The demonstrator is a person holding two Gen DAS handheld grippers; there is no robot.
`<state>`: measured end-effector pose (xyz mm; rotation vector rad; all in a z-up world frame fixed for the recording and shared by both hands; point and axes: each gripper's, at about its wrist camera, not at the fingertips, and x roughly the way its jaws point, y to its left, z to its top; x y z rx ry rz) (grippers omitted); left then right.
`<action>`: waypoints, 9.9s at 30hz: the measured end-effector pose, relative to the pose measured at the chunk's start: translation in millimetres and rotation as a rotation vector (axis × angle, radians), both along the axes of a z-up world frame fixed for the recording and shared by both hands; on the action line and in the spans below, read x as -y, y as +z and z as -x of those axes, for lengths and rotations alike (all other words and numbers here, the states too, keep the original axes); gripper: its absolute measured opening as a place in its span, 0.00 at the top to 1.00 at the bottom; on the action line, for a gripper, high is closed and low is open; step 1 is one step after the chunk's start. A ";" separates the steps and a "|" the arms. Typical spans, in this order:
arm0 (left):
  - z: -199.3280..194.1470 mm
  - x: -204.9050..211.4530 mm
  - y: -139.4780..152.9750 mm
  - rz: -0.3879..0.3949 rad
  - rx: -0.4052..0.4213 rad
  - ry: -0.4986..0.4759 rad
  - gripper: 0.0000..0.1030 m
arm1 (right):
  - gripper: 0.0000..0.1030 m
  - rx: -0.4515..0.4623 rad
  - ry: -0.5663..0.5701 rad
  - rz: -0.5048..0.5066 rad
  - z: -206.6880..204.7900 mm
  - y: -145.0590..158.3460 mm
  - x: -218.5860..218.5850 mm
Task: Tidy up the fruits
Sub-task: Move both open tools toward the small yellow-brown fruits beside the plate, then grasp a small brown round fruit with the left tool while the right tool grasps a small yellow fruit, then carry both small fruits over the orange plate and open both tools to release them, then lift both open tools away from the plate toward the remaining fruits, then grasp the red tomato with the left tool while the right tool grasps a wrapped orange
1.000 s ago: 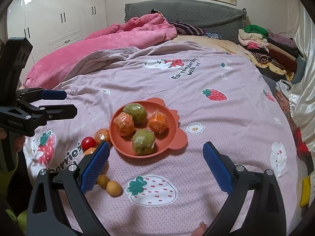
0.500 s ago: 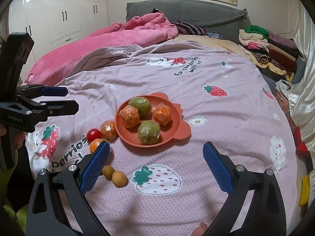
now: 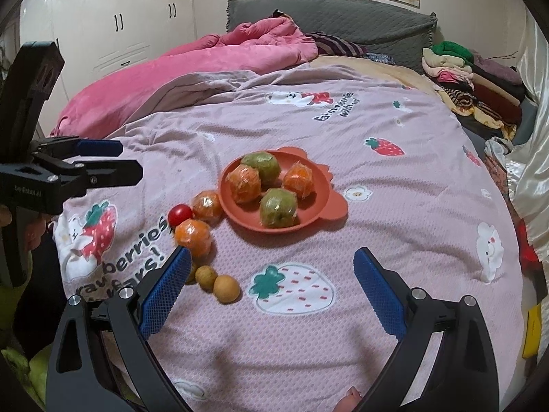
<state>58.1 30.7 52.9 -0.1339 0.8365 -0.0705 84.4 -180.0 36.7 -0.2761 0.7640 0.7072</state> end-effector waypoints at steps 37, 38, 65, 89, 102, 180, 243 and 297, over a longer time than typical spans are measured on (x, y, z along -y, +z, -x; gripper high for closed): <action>28.2 38.9 -60.7 -0.022 -0.132 -0.160 0.29 | 0.34 -0.075 0.100 0.097 12.6 -46.6 -6.8; 27.7 39.9 -63.3 -0.017 -0.139 -0.166 0.33 | 0.39 -0.081 0.108 0.097 12.1 -48.5 -7.7; 3.3 46.5 -86.0 0.042 -0.192 -0.186 0.70 | 0.77 -0.155 0.251 0.060 -6.1 -71.6 -33.9; 5.1 33.5 -54.5 0.071 -0.109 -0.157 0.82 | 0.77 -0.108 0.173 -0.007 -14.4 -44.0 -6.3; -20.7 22.2 -25.8 0.051 -0.060 -0.133 0.82 | 0.77 -0.040 0.131 -0.044 -33.8 -13.4 2.7; -93.1 44.0 -64.7 0.023 -0.123 -0.202 0.81 | 0.77 -0.075 0.115 -0.005 -121.4 -27.9 -35.3; -65.8 -1.1 -24.1 0.070 -0.012 -0.072 0.57 | 0.50 -0.036 0.053 -0.059 -94.6 -3.8 -8.1; 9.3 -45.4 -21.3 0.006 -0.029 0.037 0.17 | 0.28 -0.079 0.197 -0.051 1.6 -12.0 -46.3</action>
